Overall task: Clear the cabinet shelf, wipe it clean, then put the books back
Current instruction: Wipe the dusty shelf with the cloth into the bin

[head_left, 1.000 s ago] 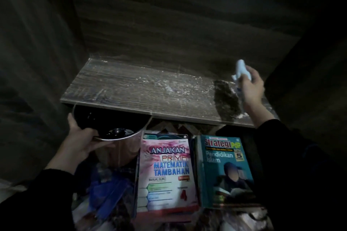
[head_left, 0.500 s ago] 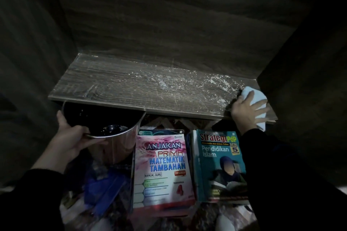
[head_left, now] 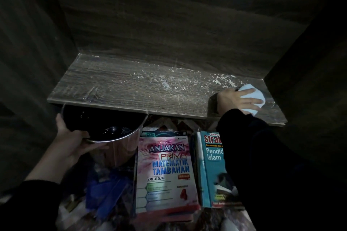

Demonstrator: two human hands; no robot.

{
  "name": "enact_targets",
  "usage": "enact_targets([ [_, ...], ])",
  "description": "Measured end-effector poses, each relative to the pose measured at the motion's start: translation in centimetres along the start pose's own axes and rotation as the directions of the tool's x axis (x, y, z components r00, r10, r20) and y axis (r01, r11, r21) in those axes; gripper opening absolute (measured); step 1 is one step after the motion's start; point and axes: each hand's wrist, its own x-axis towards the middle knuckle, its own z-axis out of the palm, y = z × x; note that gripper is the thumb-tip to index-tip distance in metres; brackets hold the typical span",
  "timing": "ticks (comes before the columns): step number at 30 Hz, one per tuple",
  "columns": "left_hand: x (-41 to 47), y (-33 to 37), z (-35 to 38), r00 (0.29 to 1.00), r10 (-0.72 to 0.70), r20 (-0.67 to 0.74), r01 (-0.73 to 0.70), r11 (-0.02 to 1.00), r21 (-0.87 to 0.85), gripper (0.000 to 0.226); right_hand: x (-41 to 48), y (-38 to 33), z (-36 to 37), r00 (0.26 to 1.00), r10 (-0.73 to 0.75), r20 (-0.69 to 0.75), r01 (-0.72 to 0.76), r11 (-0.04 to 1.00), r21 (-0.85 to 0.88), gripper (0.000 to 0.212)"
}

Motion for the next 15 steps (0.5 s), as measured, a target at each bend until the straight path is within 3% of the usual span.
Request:
enact_targets([
  [2,0.0,0.0,0.0,1.000,0.013,0.002,-0.013,1.000,0.003,0.090,1.0,-0.7,0.6,0.996,0.020,0.082,-0.024,0.999,0.042,0.062],
  [4,0.0,-0.1,0.1,1.000,0.024,0.002,-0.024,1.000,0.014,0.089,2.3,-0.3,1.1,0.998,-0.019,0.051,0.020,0.999,-0.027,0.067],
  [6,0.3,-0.4,-0.2,1.000,0.027,0.006,-0.027,0.999,0.032,0.083,2.9,-0.3,1.6,0.964,-0.111,0.242,0.111,0.994,0.011,0.071],
  [7,0.7,-0.8,-0.5,1.000,0.026,0.000,-0.026,0.998,0.053,0.075,3.1,-0.5,1.9,0.953,-0.133,0.272,0.134,0.991,0.013,0.069],
  [9,1.6,-1.5,-1.2,1.000,0.024,-0.012,-0.023,0.994,0.109,0.070,3.3,-1.1,2.5,0.969,-0.131,0.210,0.147,0.987,-0.061,0.062],
  [15,2.2,-2.0,-1.4,0.999,0.038,0.002,-0.038,0.992,0.120,0.072,0.9,-2.5,3.4,0.915,-0.270,0.301,0.327,0.932,-0.159,0.057],
])
